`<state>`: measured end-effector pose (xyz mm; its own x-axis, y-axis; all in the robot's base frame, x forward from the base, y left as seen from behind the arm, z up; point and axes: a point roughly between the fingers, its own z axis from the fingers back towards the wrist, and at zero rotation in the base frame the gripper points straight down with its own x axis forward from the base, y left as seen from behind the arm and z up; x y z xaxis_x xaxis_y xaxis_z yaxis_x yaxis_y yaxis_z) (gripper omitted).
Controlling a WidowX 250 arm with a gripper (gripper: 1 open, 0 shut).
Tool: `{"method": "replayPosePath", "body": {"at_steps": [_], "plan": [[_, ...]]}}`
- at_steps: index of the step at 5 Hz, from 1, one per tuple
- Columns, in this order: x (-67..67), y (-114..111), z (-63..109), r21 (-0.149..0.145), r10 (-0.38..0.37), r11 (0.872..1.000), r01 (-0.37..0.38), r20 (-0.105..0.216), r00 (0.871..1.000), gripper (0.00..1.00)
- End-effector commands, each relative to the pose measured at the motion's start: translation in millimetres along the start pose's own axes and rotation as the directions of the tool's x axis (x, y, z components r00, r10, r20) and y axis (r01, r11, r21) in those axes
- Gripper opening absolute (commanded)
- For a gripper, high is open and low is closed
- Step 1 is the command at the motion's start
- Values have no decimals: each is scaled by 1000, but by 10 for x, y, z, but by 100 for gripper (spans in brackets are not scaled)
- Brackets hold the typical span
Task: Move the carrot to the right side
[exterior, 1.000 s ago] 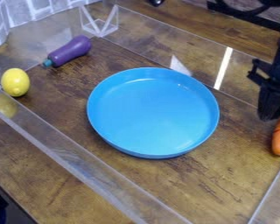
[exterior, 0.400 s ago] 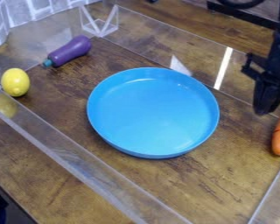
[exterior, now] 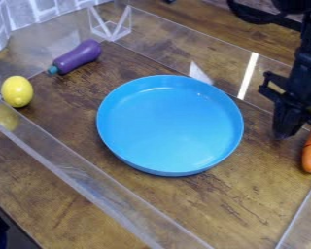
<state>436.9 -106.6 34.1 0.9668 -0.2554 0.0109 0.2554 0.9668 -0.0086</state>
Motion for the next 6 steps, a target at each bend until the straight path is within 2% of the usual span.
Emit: {"method": "replayPosePath", "body": {"at_steps": [1,2,4,5,6], "plan": [[94,-52,570,6,-32,999,31,104,994,0],[107,-144,689,5,-71,997,71,102,992,0],[82,-257,860,10,-18,1000,18,101,995,0],[155,-211,795,9,-81,997,80,96,992,0],[150,-132,844,14,-134,991,133,100,986,0]]}}
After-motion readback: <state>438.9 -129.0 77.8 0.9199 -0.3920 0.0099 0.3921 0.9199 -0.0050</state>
